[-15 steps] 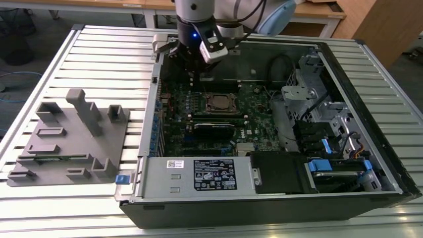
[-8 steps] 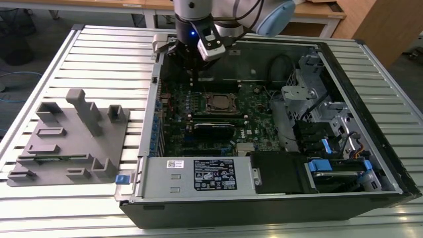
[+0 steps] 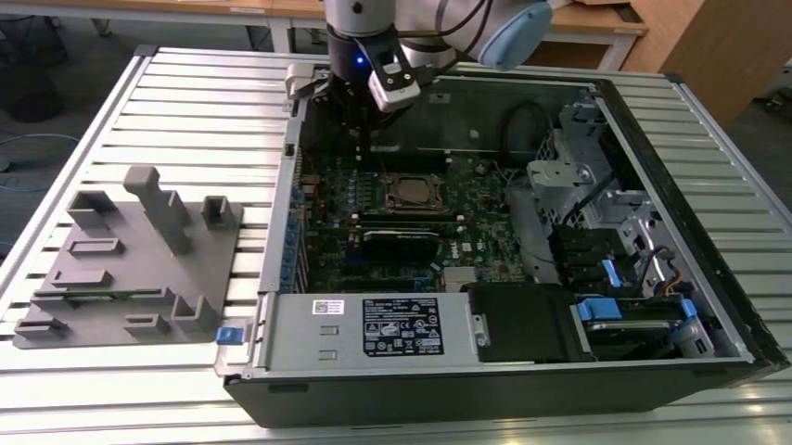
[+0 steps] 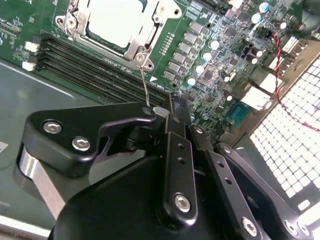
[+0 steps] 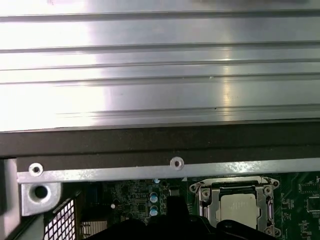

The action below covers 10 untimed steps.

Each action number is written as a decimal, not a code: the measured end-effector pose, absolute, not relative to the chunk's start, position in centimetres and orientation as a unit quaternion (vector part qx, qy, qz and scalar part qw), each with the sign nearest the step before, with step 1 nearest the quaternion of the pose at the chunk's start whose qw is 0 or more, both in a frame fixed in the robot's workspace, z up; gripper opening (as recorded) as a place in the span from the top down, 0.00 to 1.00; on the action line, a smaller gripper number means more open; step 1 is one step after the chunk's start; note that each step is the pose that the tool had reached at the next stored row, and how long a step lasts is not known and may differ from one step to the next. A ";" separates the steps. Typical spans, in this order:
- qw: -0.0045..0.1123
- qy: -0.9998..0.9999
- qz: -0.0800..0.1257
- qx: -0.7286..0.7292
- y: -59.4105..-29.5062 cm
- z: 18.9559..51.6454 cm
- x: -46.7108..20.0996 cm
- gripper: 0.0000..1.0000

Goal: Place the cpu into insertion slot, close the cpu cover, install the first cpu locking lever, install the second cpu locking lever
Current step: 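Install the first cpu locking lever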

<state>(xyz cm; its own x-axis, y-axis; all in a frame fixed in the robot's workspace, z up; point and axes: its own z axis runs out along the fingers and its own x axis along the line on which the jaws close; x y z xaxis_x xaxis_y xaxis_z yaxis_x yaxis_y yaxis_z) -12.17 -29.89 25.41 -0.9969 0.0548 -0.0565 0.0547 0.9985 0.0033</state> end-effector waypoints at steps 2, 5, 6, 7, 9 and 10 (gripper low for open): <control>0.028 0.999 0.001 0.027 -29.7 25.4 -12.2 0.89; 0.028 0.999 0.001 0.027 -29.6 25.4 -12.2 0.89; 0.028 0.999 0.001 0.027 -29.5 25.4 -12.2 0.89; 0.028 0.999 0.001 0.027 -29.5 25.4 -12.2 0.89; 0.028 0.999 0.001 0.027 -29.5 25.4 -12.2 0.89; 0.028 0.999 0.001 0.027 -29.5 25.4 -12.2 0.89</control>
